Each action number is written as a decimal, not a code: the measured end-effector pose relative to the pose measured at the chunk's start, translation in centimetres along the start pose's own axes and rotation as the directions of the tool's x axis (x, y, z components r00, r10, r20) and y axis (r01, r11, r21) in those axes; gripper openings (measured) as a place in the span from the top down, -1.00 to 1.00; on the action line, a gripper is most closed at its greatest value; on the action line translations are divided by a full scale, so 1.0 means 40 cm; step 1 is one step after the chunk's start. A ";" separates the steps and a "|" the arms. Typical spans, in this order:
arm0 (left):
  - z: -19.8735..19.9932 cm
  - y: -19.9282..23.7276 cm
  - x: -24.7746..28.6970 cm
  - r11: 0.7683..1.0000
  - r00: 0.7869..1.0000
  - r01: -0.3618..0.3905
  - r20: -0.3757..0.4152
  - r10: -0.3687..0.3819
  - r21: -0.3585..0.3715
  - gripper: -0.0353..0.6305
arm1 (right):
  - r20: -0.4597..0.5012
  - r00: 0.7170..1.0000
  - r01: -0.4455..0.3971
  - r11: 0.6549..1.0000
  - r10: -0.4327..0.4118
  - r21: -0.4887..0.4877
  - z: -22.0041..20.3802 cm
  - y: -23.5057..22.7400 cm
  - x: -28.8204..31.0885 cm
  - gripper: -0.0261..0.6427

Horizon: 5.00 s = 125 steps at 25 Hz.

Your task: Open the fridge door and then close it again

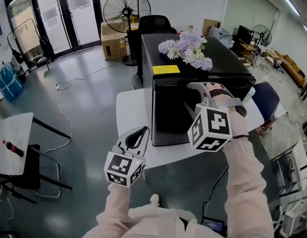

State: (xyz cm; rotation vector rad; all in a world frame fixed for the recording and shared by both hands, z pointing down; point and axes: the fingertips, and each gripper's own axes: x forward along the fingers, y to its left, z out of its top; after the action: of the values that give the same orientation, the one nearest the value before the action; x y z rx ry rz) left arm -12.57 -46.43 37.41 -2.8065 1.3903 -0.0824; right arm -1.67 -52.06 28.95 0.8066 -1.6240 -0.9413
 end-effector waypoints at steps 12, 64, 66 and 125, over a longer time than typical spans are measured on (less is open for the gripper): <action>-0.025 -0.067 -0.053 0.998 0.998 -0.051 -0.025 0.051 -0.024 0.86 | -0.014 1.000 -0.008 0.999 0.008 -0.036 -0.001 0.012 -0.020 0.52; -0.057 -0.653 -0.334 1.000 0.997 -0.020 -0.076 0.021 0.020 0.86 | 0.144 0.989 0.012 0.978 0.019 -0.208 -0.275 0.277 -0.572 0.30; -0.058 -0.665 -0.335 1.000 0.997 -0.015 -0.076 0.016 0.022 0.86 | 0.142 0.990 0.011 0.978 0.020 -0.210 -0.290 0.283 -0.584 0.29; -0.049 -0.782 -0.340 0.998 0.996 0.042 -0.078 -0.037 0.053 0.86 | -0.102 0.994 -0.060 0.942 0.027 -0.331 -0.763 0.315 -0.769 0.25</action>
State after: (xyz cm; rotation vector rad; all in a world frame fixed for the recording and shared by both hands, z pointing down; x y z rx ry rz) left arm 3.97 -16.60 39.75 -2.8147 1.3254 -0.2275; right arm 34.46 -25.09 30.90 0.5699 -1.3450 -1.0930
